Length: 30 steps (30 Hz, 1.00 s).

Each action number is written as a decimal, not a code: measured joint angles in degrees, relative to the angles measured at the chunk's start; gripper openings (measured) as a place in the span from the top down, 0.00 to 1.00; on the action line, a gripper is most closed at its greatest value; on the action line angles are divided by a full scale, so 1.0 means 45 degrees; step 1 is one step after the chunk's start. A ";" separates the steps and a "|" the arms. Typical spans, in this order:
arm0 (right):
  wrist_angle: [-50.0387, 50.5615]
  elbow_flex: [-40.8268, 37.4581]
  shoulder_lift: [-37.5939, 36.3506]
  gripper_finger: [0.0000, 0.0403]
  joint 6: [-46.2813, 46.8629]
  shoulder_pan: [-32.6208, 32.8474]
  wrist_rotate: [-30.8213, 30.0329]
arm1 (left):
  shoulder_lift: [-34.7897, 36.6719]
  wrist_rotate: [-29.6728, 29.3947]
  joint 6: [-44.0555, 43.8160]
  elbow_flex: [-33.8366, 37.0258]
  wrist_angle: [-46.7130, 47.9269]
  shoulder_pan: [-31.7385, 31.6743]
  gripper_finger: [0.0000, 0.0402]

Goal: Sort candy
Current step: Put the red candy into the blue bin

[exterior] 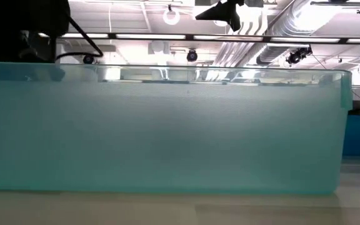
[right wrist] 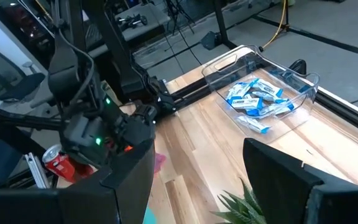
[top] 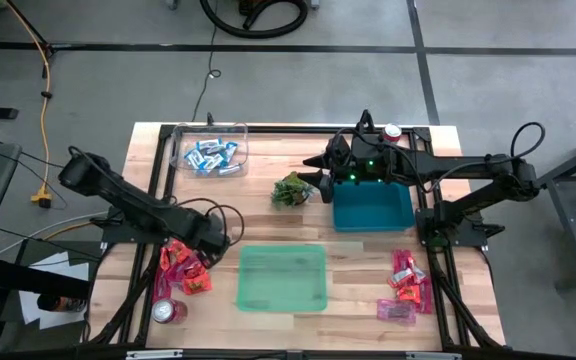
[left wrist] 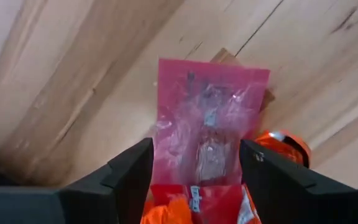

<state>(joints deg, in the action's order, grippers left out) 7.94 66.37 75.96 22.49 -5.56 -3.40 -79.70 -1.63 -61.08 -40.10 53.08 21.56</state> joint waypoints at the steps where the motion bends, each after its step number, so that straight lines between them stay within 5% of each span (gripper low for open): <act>1: 0.0016 0.0000 0.0000 0.40 -0.0078 0.0000 0.0003 | -0.0138 0.0033 0.0227 0.0000 -0.0105 -0.0071 0.44; 13: 0.0197 0.0000 0.0000 0.40 -0.0203 0.0000 -0.0005 | -0.0882 0.1574 0.1219 0.1069 -0.1497 -0.0893 0.47; 18: 0.0288 0.0000 0.0000 0.40 -0.0412 0.0000 -0.0015 | -0.0214 0.1070 0.1496 0.1136 -0.1440 -0.0903 0.75; 21: 0.0282 0.0000 0.0000 0.40 -0.0439 -0.0012 -0.0024 | 0.0679 -0.0017 0.1435 0.1144 -0.1477 -0.0907 0.95; 27: -0.0327 0.0000 0.0000 0.40 -0.0439 -0.0015 -0.0020 | 0.3427 -0.2868 0.2076 0.0133 -0.1607 -0.1239 0.99; 30: -0.0812 0.0000 0.0000 0.40 -0.0396 -0.0015 0.0066 | 0.4624 -0.4213 0.3650 -0.0462 -0.3467 -0.1740 0.99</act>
<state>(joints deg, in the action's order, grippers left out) 4.29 66.37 75.96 20.70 -5.63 -3.10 -58.90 -20.59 -44.65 -42.18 37.47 13.73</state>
